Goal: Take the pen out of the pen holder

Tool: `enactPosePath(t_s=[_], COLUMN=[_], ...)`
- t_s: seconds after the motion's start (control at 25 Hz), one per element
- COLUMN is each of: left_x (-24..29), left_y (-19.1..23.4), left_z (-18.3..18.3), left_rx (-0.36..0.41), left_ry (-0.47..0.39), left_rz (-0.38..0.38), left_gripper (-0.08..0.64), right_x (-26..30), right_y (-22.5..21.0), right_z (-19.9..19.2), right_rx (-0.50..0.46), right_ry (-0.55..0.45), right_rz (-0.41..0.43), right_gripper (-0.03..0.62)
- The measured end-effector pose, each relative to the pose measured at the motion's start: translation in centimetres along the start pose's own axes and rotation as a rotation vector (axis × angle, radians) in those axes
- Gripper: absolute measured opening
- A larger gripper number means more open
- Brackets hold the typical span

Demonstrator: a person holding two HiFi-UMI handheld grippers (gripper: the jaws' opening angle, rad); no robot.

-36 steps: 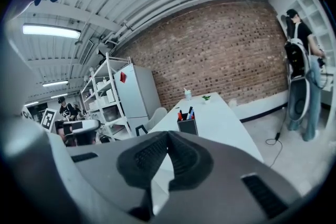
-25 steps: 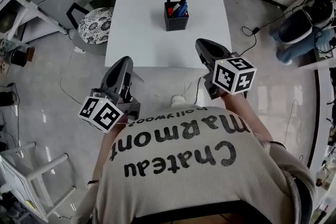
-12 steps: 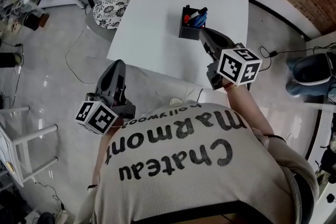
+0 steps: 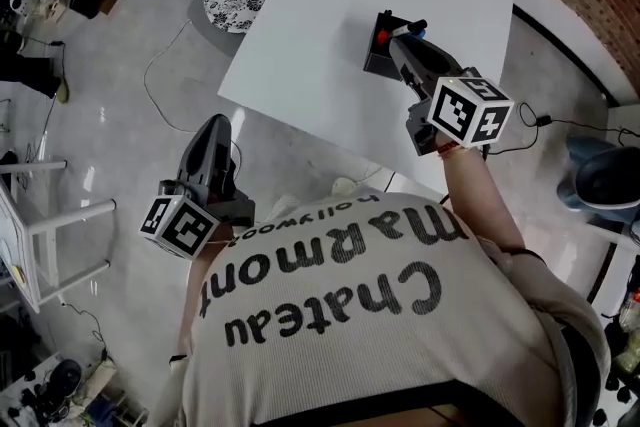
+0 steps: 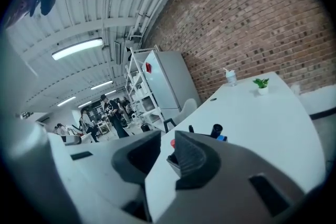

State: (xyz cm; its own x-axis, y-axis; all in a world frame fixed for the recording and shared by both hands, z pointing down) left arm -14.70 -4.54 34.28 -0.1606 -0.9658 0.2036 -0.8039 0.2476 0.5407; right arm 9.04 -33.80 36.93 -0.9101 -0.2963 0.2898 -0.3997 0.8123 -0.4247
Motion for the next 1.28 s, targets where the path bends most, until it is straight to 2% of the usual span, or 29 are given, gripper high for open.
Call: enactPosePath(t_s=[0.2, 0.4, 0.56, 0.8, 0.92, 1.12, 1.28], left_x=[-0.1, 0.5, 3.4, 9.4, 12.4, 17.2, 19.4], left_y=[0.9, 3.2, 4.6, 6.2, 6.7, 6.1, 6.4], left_z=[0.0, 0.0, 0.4, 2.6, 3.7, 5.9, 6.6], left_rx=[0.004, -0.015, -0.009, -0.02, -0.028, 0.001, 0.009], left_ry=[0.004, 0.029, 0.067, 0.135, 0.162, 0.183, 0.214], left_rz=[0.035, 0.041, -0.034, -0.175, -0.243, -0.372, -0.419], left_gripper=[0.0, 0.0, 0.0, 0.0, 0.0, 0.0, 0.0], right_x=[1.2, 2.4, 3.6, 4.9, 5.4, 5.8, 6.7], right_y=[-0.7, 0.1, 0.4, 0.8, 0.9, 0.8, 1.1], right_z=[-0.5, -1.1, -1.3, -1.0, -0.5, -0.5, -0.7], right_rx=[0.006, -0.074, -0.13, -0.126, -0.094, -0.046, -0.038], right_ry=[0.02, 0.061, 0.086, 0.116, 0.121, 0.137, 0.149], right_rz=[0.009, -0.041, -0.111, -0.218, -0.251, -0.32, -0.35], right_gripper=[0.103, 0.106, 0.107, 0.104, 0.104, 0.104, 0.104])
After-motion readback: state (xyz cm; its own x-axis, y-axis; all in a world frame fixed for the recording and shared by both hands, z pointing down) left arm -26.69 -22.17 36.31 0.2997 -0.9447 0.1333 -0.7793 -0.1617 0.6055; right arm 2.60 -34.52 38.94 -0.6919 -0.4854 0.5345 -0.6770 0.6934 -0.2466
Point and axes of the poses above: the fingertips, and each gripper's own axes: x forward along the fingers, y to its left, z out of its top, the point moved 8 cm from there along -x, backward along the fingers, and after that the axes turned 3 degrees about z, right-handed, at the moved point
